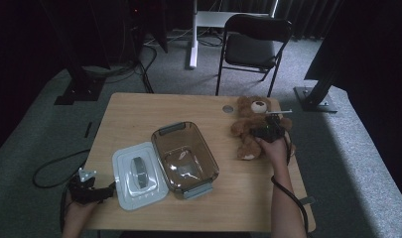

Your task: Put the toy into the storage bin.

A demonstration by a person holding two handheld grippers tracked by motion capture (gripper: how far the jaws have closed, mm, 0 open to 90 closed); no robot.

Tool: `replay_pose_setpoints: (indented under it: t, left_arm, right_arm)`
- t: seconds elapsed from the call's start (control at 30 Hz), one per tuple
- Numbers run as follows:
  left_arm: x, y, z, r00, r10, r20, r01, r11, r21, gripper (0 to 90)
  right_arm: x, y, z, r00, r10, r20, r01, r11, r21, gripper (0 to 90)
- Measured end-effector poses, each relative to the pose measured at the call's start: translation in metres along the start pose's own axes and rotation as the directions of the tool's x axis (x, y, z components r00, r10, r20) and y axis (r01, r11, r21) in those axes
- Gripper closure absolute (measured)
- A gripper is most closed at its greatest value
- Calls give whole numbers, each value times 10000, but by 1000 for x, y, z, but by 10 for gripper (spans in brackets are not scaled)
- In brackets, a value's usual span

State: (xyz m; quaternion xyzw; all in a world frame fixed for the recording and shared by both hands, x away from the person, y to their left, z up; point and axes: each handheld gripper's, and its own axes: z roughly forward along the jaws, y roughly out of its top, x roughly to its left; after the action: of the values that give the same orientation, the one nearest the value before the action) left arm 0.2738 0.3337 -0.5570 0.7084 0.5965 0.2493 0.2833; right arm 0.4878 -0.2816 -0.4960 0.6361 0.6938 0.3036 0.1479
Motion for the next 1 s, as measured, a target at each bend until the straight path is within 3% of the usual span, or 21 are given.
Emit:
replay_pose_setpoints:
  t: [0.03,0.1,0.23,0.37,0.47,1.0]
  left_arm:
    - [0,0,0,10000,-2,1,2,10000,-4,5]
    - [0,0,0,10000,-2,-2,2,10000,1,5]
    - [0,0,0,10000,-4,1,4,10000,-3,5]
    - [0,0,0,10000,-1,2,1,10000,-1,5]
    - [0,0,0,10000,-2,1,2,10000,-2,5]
    - [0,0,0,10000,0,2,0,10000,0,5]
  right_arm:
    - [0,-1,1,10000,27,4,-27,10000,-5,105]
    - [-1,-2,1,9998,142,121,-143,9999,45,212]
    - [1,-5,-4,9986,-370,374,379,9990,-226,435]
    - [2,-5,-7,9974,-582,416,603,9969,-500,553]
    - [4,-3,-12,9944,-823,661,862,9946,-580,606]
    - [6,-9,-35,9970,-581,517,629,9934,-961,638]
